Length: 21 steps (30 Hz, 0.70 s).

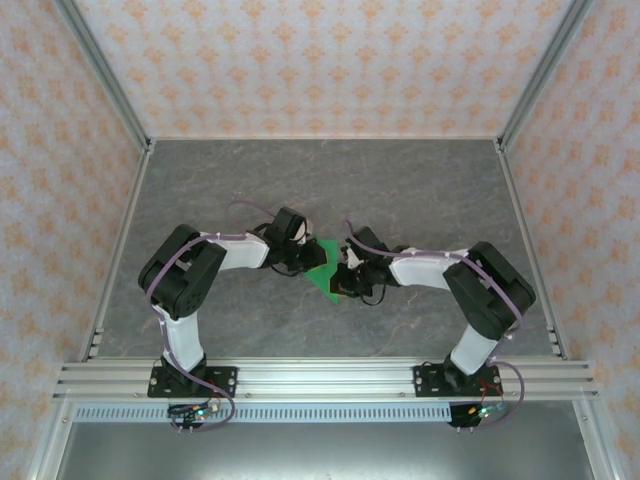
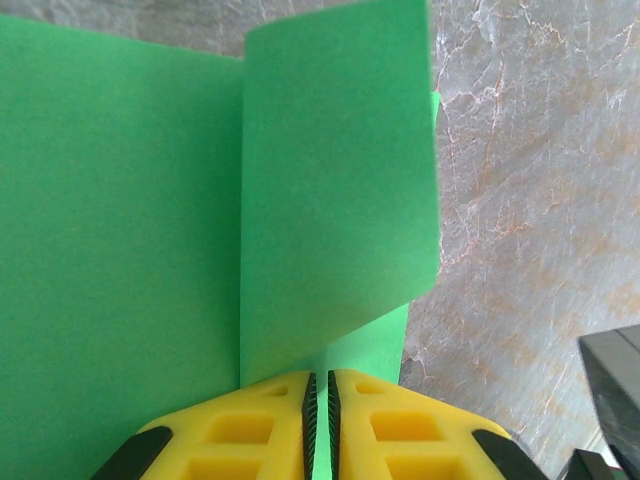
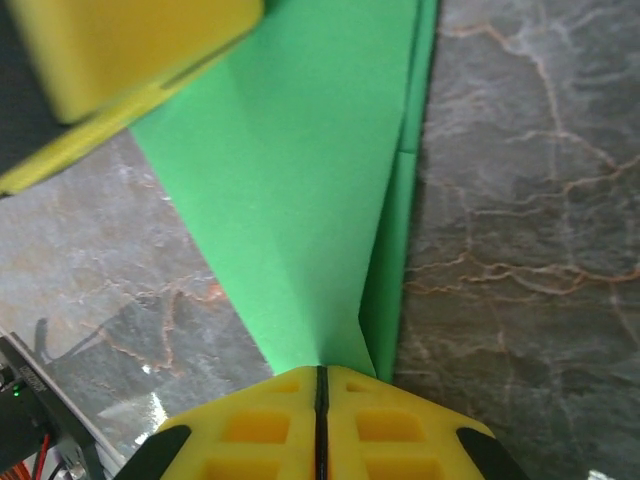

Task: Fold a paper plane with a square sheet of paper (fold left side to right side)
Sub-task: Fold the triangle at the center of the table.

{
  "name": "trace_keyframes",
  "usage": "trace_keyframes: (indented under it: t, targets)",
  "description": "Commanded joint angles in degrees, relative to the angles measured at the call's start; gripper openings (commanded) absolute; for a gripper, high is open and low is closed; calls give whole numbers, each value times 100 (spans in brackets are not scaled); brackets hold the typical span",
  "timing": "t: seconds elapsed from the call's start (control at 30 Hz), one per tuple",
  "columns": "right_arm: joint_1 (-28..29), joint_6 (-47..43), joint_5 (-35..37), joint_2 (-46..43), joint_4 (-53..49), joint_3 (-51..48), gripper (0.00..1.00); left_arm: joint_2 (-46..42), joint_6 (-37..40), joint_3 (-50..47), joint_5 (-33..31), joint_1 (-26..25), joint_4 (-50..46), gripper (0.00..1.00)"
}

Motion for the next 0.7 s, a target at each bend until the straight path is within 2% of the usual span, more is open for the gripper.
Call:
trace_keyframes:
  t: [0.0,0.1,0.2,0.37,0.67]
  targets:
    - [33,-115,233,188,-513,-108,11,-32,132,-108,-417,25,-544,16]
    - [28,-206,337,270,-797,-195,10,-107,105,-118,-331,26,-446,16]
    - [28,-152,450,278,-839,-375,4,-358,113,-107,-294,32,-399,17]
    - [28,-59,613,381,-789,-517,0,-925,246,-162,-144,27,-322,17]
    - [-15,-104,633,408,-824,-463,0,-1291,207,-626,413,-55,-12,13]
